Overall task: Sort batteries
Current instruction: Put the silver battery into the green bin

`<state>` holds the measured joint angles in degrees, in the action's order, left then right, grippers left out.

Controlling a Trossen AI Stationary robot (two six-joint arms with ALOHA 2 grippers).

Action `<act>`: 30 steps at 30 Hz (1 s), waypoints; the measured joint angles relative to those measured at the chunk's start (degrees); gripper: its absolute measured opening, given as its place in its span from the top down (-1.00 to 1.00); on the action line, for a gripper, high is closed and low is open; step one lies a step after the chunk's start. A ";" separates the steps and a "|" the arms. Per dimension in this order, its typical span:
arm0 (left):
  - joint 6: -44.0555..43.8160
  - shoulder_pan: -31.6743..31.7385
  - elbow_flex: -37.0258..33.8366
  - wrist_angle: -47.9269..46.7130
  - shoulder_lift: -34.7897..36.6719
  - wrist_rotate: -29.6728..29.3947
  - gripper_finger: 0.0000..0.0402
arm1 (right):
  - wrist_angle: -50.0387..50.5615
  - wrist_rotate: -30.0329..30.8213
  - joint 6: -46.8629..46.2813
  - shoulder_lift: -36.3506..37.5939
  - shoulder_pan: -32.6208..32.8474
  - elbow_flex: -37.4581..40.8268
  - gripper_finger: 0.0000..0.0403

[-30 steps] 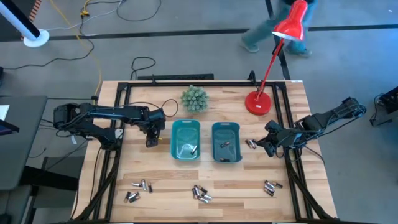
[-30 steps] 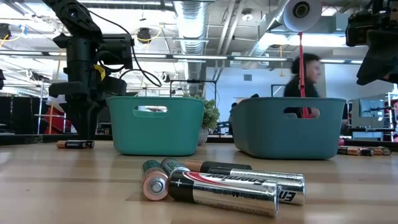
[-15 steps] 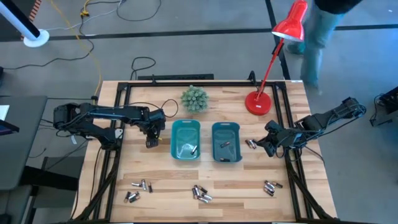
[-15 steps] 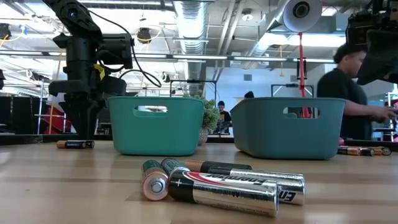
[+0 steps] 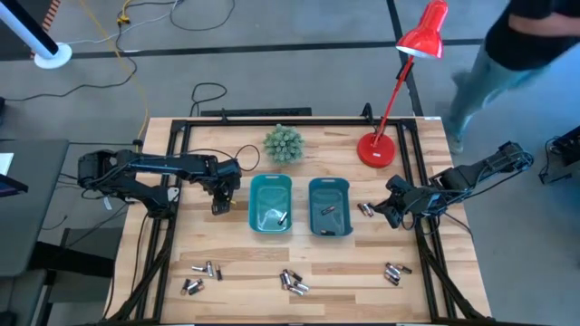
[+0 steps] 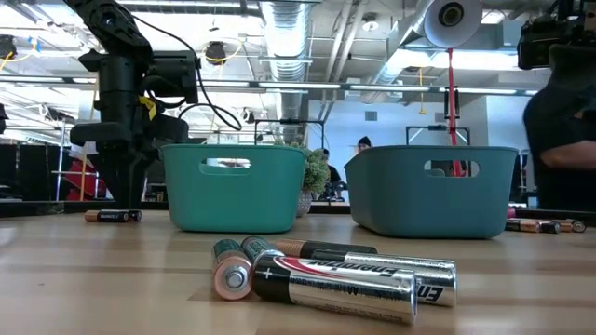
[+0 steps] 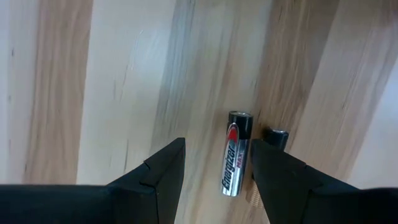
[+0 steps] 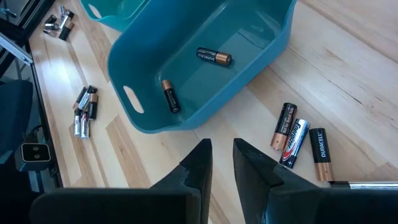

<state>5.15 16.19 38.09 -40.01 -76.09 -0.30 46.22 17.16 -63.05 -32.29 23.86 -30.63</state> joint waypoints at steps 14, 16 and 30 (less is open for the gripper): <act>-1.35 0.00 -0.76 -0.23 0.00 2.64 0.12 | 0.00 0.01 -0.13 0.01 0.02 0.00 0.59; -2.08 0.00 -2.11 1.17 -0.02 2.62 0.12 | 0.00 0.01 -0.13 0.02 0.02 0.00 0.59; -7.15 -0.04 -7.08 7.62 0.13 -0.36 0.25 | 0.00 0.01 0.04 0.01 0.00 -0.02 0.59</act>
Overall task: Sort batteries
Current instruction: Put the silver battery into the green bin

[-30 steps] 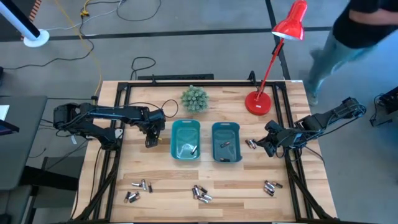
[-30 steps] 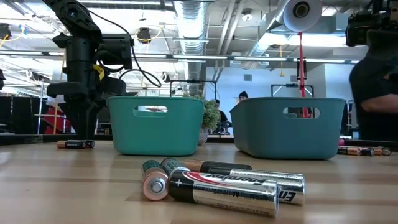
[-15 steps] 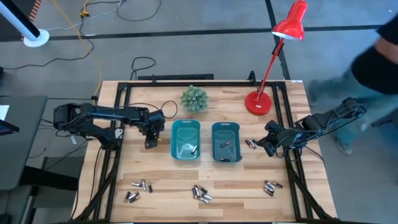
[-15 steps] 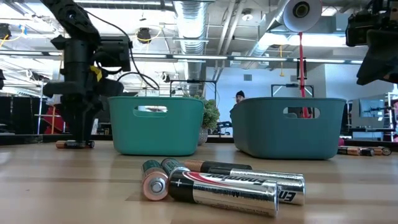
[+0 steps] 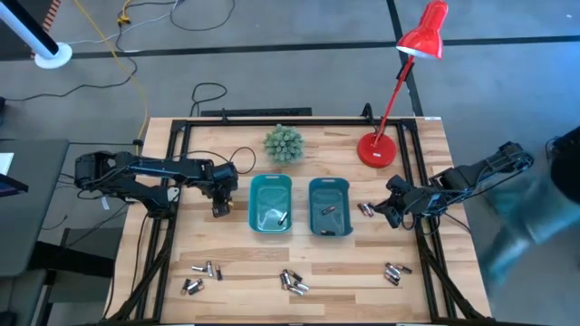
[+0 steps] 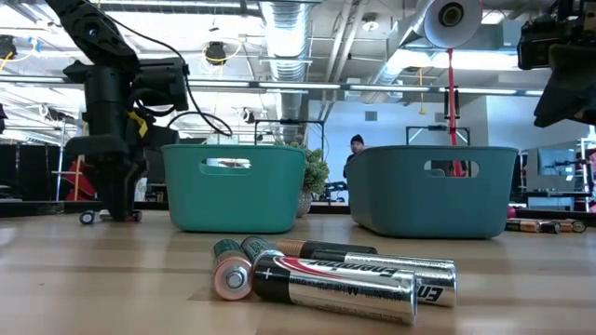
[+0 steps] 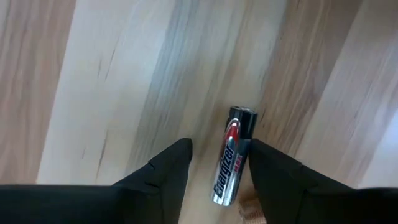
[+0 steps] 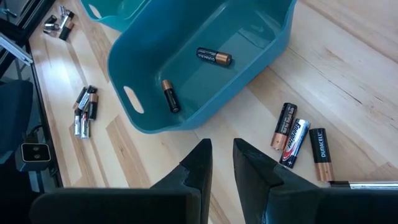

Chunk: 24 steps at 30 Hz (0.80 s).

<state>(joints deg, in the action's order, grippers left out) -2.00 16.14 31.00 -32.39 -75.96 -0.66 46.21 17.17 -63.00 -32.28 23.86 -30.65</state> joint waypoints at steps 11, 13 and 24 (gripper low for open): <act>-0.63 0.04 0.46 -0.19 -0.02 -1.47 0.81 | -0.02 0.00 -0.02 0.01 0.00 0.00 0.59; -1.80 0.04 1.15 -0.45 0.00 -1.53 0.81 | -0.02 0.00 -0.02 0.01 0.00 0.00 0.59; -6.26 0.07 11.66 -13.10 0.46 -6.52 0.81 | -0.01 0.02 -0.04 0.01 0.00 0.00 0.59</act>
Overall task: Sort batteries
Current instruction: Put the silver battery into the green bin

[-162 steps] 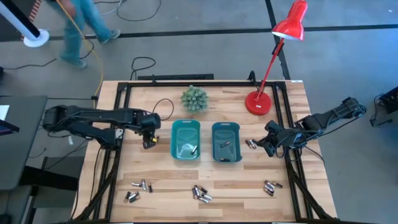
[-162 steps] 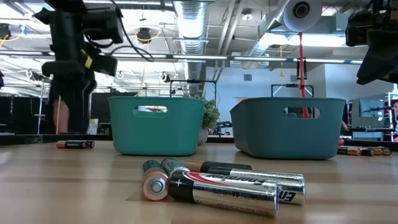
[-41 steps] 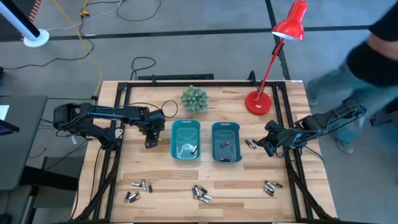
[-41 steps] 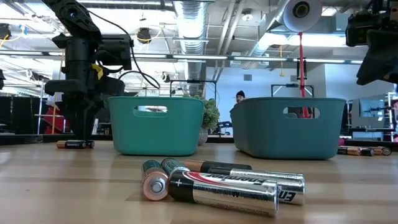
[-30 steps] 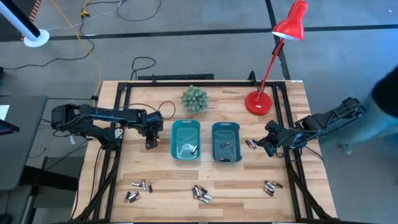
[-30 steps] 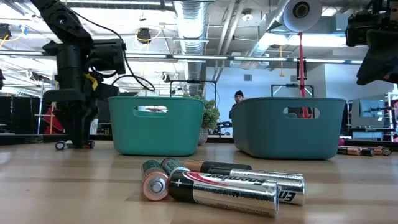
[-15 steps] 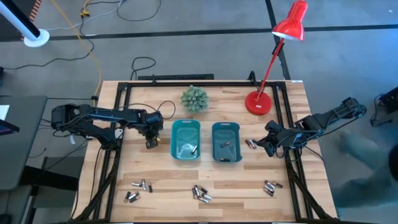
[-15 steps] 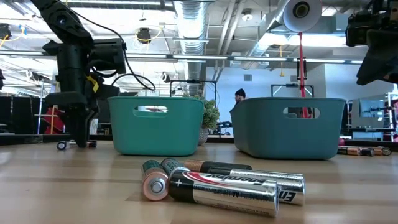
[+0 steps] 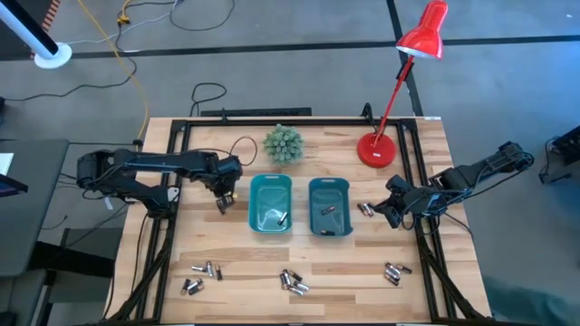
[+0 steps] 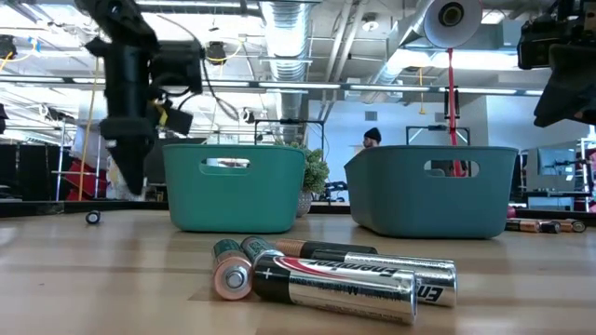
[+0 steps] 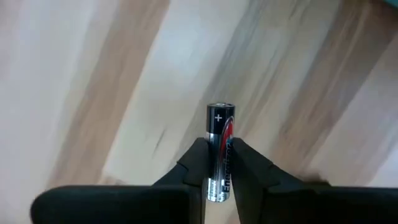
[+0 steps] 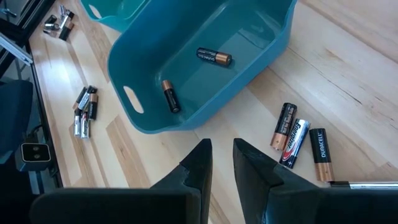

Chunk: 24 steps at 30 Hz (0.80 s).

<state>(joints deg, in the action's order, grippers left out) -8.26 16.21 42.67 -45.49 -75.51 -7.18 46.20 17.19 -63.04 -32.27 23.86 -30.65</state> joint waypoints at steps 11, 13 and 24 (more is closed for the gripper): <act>-0.99 -3.14 16.32 -1.48 -1.14 -0.37 0.81 | -0.05 0.00 -0.01 -0.02 0.00 0.00 0.59; -1.90 -4.48 19.18 -1.57 -2.88 -0.36 0.81 | -0.05 0.00 -0.01 0.00 0.00 0.00 0.59; -6.19 -12.76 32.47 -1.54 -19.73 0.46 0.81 | -0.04 0.00 0.02 -0.01 0.00 0.00 0.59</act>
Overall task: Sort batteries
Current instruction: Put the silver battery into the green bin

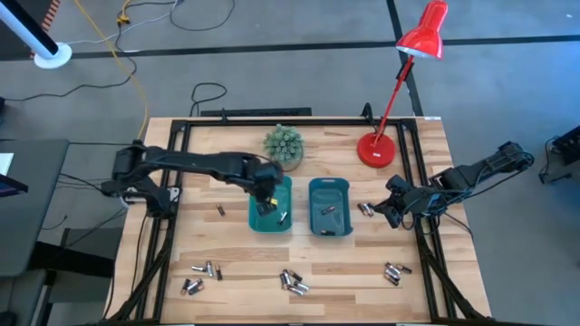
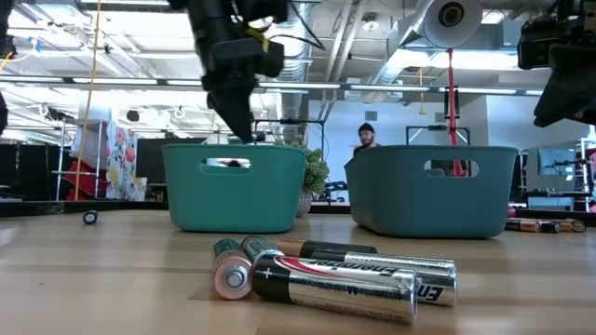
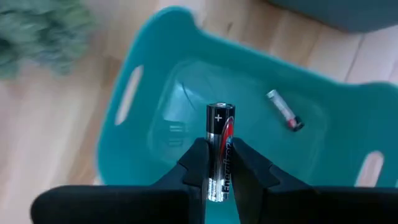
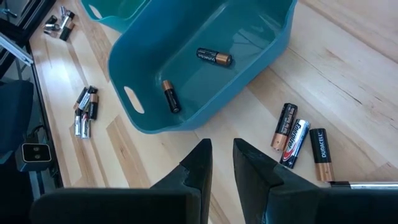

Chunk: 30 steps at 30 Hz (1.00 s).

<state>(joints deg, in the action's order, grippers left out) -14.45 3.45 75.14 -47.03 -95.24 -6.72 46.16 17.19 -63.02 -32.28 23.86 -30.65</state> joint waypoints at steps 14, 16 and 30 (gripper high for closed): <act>-6.73 -2.60 1.13 3.40 -13.02 3.49 0.81 | 0.05 0.00 0.48 -0.01 0.00 0.00 0.59; -7.31 -2.55 1.13 4.25 -14.08 3.66 0.81 | 0.04 0.00 0.57 0.01 0.02 0.00 0.59; -13.00 -2.45 1.13 4.47 -14.65 3.18 0.34 | 0.03 0.00 2.01 0.00 0.02 0.00 0.59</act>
<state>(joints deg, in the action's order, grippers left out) -27.45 0.99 76.27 -42.57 -109.89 -3.55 46.19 17.19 -61.01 -32.28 23.88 -30.65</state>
